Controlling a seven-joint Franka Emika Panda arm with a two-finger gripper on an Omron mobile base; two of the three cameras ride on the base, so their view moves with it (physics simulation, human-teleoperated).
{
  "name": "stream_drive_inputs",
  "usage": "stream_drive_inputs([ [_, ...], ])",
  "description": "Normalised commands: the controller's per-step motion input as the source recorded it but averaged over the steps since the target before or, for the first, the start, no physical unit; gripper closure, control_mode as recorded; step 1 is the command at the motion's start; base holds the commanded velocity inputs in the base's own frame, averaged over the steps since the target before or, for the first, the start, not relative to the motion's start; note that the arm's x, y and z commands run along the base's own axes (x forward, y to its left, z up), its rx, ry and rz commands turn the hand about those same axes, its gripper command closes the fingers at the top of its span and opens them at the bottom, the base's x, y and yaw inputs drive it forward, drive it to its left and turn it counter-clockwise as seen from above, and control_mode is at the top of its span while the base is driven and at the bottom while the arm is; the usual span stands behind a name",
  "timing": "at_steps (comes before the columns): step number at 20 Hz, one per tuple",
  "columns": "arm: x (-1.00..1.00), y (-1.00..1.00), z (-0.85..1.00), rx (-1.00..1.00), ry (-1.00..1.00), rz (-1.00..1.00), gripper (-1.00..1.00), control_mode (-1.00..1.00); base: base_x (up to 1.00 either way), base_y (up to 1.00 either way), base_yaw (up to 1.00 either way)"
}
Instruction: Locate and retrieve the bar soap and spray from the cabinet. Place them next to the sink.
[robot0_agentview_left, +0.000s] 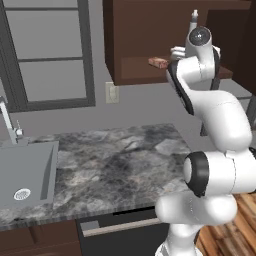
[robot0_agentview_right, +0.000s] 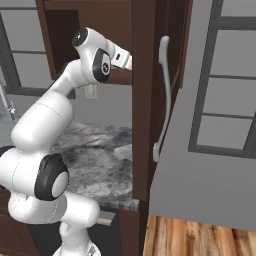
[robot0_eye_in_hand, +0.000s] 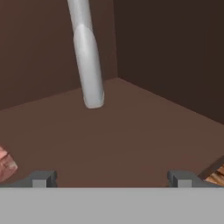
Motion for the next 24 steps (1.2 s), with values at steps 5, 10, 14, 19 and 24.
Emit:
stream_drive_inputs([
  [5, 0.35, -0.20, 0.00, 0.00, 0.00, 0.02, -1.00, -1.00, 0.00, 0.00, 0.00],
  [10, 0.43, -0.20, 0.01, 0.00, 0.00, 0.03, -1.00, -1.00, 0.00, 0.00, 0.00],
  [14, 0.35, -0.14, 0.05, 0.00, 0.00, 0.04, -1.00, -1.00, 0.00, 0.00, 0.00],
  [19, 0.42, -0.19, 0.04, 0.00, 0.00, 0.01, -1.00, -1.00, 0.00, 0.00, 0.00],
  [24, 0.42, -0.13, 0.00, 0.00, 0.00, 0.02, -1.00, -1.00, 0.00, 0.00, 0.00],
])
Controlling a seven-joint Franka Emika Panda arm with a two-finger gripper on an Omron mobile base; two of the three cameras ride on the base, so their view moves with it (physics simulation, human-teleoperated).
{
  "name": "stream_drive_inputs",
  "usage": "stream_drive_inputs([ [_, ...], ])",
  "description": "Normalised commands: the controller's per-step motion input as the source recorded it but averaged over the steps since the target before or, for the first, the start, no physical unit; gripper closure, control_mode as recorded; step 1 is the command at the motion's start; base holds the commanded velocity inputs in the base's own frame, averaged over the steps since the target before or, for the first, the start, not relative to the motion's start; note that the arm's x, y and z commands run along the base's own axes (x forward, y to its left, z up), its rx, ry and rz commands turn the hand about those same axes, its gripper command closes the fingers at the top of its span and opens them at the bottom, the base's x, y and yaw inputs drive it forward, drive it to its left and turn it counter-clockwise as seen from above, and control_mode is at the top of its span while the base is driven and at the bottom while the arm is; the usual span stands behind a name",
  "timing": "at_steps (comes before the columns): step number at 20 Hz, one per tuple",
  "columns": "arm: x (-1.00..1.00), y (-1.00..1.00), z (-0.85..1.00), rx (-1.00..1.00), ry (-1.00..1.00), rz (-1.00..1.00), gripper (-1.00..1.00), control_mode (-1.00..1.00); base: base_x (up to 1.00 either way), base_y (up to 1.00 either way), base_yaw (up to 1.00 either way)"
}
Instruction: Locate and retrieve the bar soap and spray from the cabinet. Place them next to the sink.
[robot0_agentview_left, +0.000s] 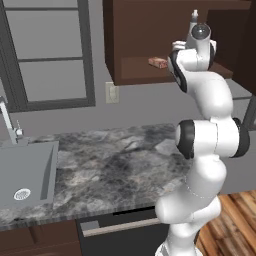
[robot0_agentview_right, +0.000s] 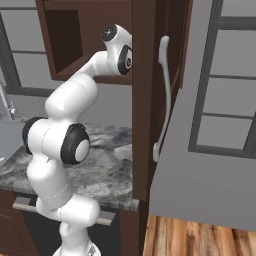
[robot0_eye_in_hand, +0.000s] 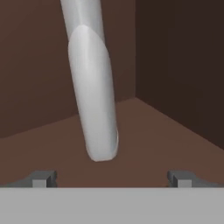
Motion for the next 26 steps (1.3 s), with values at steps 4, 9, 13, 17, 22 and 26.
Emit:
stream_drive_inputs([
  [4, 0.44, -0.08, 0.00, 0.00, 0.00, 0.04, -1.00, -1.00, 0.00, 0.00, 0.00],
  [9, 0.46, -0.16, 0.00, 0.00, 0.00, 0.02, -1.00, -1.00, 0.00, 0.00, 0.00],
  [13, 0.34, -0.20, 0.00, 0.00, 0.00, 0.00, -1.00, -1.00, 0.00, 0.00, 0.00],
  [17, 0.19, -0.07, 0.00, 0.00, 0.00, 0.01, -1.00, -1.00, 0.00, 0.00, 0.00],
  [22, 0.08, 0.00, 0.00, 0.00, 0.00, 0.00, -1.00, -1.00, 0.00, 0.00, 0.00],
  [26, 0.01, 0.00, 0.00, 0.00, 0.00, 0.00, 1.00, -1.00, 0.00, 0.00, 0.00],
])
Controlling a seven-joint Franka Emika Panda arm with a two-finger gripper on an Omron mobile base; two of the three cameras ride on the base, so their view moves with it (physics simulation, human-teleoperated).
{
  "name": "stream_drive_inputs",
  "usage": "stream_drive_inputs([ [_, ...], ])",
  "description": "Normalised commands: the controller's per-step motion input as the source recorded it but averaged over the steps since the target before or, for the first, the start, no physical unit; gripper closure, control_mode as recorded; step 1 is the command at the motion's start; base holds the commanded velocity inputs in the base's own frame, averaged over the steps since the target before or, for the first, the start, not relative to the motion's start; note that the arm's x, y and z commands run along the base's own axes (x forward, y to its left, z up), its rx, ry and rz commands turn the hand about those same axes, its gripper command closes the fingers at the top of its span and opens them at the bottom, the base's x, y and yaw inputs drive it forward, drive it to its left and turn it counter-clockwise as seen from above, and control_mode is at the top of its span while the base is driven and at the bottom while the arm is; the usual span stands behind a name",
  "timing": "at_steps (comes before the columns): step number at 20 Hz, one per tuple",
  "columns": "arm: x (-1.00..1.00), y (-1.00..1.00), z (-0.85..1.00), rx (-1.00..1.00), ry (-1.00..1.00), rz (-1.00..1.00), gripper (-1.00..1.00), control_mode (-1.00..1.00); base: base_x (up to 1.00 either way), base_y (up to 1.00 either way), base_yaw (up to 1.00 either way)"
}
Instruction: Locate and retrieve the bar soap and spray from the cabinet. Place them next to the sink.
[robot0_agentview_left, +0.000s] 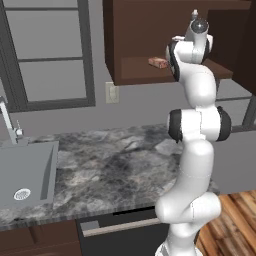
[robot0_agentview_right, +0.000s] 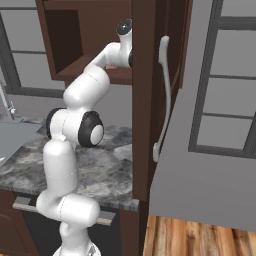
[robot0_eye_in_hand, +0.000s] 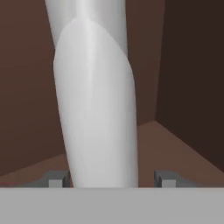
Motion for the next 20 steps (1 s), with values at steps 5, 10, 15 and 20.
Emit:
stream_drive_inputs([
  [5, 0.00, 0.10, 0.00, 0.00, 0.00, -0.03, 1.00, -1.00, 0.00, 0.00, 0.00],
  [10, -0.09, 0.21, 0.02, -0.01, 0.00, -0.10, 1.00, -1.00, 0.00, 0.00, 0.00],
  [15, -0.25, 0.23, 0.02, -0.02, 0.00, -0.11, 1.00, -1.00, 0.00, 0.00, 0.00],
  [20, -0.30, 0.07, -0.04, -0.01, 0.00, -0.08, 1.00, -1.00, 0.00, 0.00, 0.00],
])
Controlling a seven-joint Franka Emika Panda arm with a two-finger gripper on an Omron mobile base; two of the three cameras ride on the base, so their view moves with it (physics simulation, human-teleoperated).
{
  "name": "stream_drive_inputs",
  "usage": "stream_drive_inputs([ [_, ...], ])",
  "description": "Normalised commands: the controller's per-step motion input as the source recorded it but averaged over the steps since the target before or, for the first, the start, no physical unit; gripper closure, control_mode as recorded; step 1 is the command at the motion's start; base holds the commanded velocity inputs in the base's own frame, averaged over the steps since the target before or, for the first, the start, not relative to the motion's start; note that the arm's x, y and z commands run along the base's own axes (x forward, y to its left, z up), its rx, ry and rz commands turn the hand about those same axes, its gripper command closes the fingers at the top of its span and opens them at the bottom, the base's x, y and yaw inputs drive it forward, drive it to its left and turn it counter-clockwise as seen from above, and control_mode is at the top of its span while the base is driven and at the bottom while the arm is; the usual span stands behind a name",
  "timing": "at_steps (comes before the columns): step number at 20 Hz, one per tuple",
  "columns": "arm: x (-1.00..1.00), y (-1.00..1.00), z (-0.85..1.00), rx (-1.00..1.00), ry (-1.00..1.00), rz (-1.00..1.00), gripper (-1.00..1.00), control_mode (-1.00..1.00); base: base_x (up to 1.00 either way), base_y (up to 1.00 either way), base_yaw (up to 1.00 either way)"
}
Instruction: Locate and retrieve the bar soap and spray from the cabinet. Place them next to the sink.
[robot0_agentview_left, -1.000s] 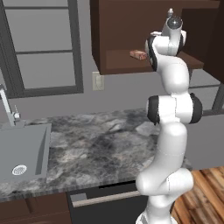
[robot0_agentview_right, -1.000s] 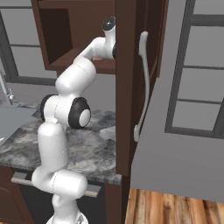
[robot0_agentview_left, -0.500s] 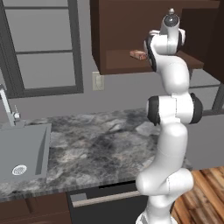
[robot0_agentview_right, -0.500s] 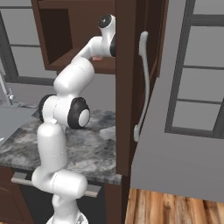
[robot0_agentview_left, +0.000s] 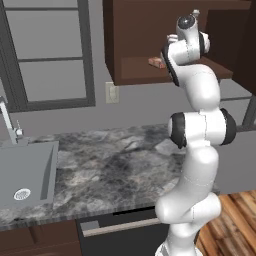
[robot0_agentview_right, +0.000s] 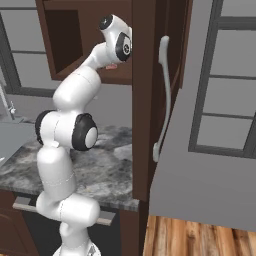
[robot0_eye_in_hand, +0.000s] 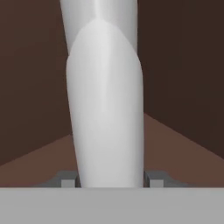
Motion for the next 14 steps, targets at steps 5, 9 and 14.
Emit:
stream_drive_inputs([
  [5, -0.37, 0.01, -0.11, -0.03, -0.08, -0.02, 1.00, -1.00, 0.00, 0.00, 0.00],
  [9, -0.45, 0.03, -0.16, -0.04, -0.09, -0.01, 1.00, -1.00, 0.00, 0.00, 0.00],
  [14, -0.37, 0.07, -0.14, -0.06, -0.04, -0.01, 1.00, -1.00, 0.00, 0.00, 0.00],
])
